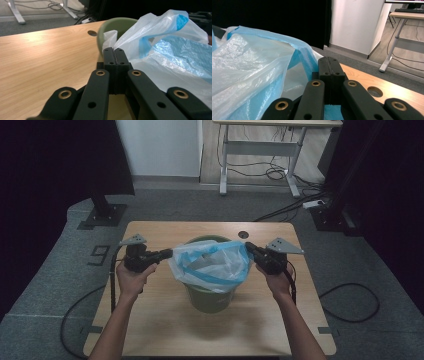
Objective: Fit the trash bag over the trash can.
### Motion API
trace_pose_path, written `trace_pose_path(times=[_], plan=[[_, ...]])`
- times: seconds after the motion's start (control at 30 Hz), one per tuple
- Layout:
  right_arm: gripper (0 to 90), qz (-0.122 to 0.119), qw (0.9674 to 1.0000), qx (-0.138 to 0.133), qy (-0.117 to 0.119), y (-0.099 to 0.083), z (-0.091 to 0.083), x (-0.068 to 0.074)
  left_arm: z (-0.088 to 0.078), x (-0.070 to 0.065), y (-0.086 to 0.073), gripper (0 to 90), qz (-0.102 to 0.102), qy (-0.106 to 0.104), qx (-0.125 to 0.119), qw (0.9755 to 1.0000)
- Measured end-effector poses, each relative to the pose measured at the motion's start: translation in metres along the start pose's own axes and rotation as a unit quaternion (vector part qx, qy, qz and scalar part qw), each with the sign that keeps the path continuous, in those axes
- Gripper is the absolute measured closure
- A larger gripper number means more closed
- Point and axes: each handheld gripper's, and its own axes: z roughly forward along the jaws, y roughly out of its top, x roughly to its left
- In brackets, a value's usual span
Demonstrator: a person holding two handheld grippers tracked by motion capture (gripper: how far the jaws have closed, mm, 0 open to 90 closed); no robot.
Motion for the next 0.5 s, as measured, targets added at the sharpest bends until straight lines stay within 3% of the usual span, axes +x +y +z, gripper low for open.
trace_pose_path(times=[0.3,0.5], plan=[[89.2,-0.029,0.9993,-0.002,-0.022,0.008,0.020,0.000,0.011,0.020,0.007,90.0,-0.021,0.018,0.012,0.9995],[89.2,-0.018,0.9994,0.003,-0.029,0.006,0.036,-0.006,0.021,0.028,0.008,90.0,-0.017,0.042,0.026,0.9986]])
